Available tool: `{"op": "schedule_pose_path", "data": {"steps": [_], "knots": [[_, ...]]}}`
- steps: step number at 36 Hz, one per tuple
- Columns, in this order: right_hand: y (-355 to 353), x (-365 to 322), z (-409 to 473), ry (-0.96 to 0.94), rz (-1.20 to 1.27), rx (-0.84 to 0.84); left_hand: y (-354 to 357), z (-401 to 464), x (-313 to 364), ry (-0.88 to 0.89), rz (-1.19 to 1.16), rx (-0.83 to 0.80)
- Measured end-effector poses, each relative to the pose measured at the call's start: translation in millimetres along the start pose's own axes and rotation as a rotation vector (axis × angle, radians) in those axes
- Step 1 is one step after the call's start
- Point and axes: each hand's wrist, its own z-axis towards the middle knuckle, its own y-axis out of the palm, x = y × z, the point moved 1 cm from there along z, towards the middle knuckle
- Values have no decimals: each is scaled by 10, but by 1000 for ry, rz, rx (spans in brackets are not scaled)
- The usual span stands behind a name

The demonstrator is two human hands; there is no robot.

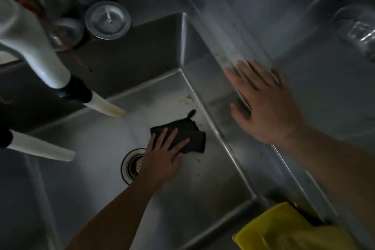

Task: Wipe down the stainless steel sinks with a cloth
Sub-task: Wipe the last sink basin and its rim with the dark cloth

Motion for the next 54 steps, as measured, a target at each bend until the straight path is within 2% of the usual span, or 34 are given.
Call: {"op": "schedule_pose_path", "data": {"steps": [4,6,10,13,18,21,25,30,33,36,38,41,44,51,54], "knots": [[16,21,7,-4,14,14,-145,290,-168,-397,-65,10],[31,24,4,-16,-8,-8,-207,503,-291,-538,-139,-16],[10,29,31,-7,-8,-75,-309,965,-303,-725,-262,-32],[22,27,19,-3,9,-88,-373,1362,-165,-778,-322,-36],[17,25,40,-17,-6,-91,-473,1822,117,-625,-346,-70],[6,32,29,-25,-16,-92,-464,1743,160,-534,-294,-84],[-27,19,28,-25,-16,-97,-332,1017,292,-194,-70,-106],[-49,-1,32,-22,-14,-99,-54,-44,771,236,-41,-167],[-41,-1,44,-29,2,-94,70,-310,895,301,-38,-183],[-18,-5,37,-30,23,-87,0,-153,788,304,-58,-131],[-13,1,36,-34,24,-70,-104,82,635,229,-105,-96],[-14,-9,47,-34,24,-49,-275,565,371,-39,-128,-79],[-21,-9,51,-33,31,-64,-440,1086,118,-264,-148,-136],[8,13,38,-51,35,-32,-691,1883,-99,-584,-329,-198],[-4,18,37,-43,40,-41,-676,1957,-15,-648,-364,-185]]}}
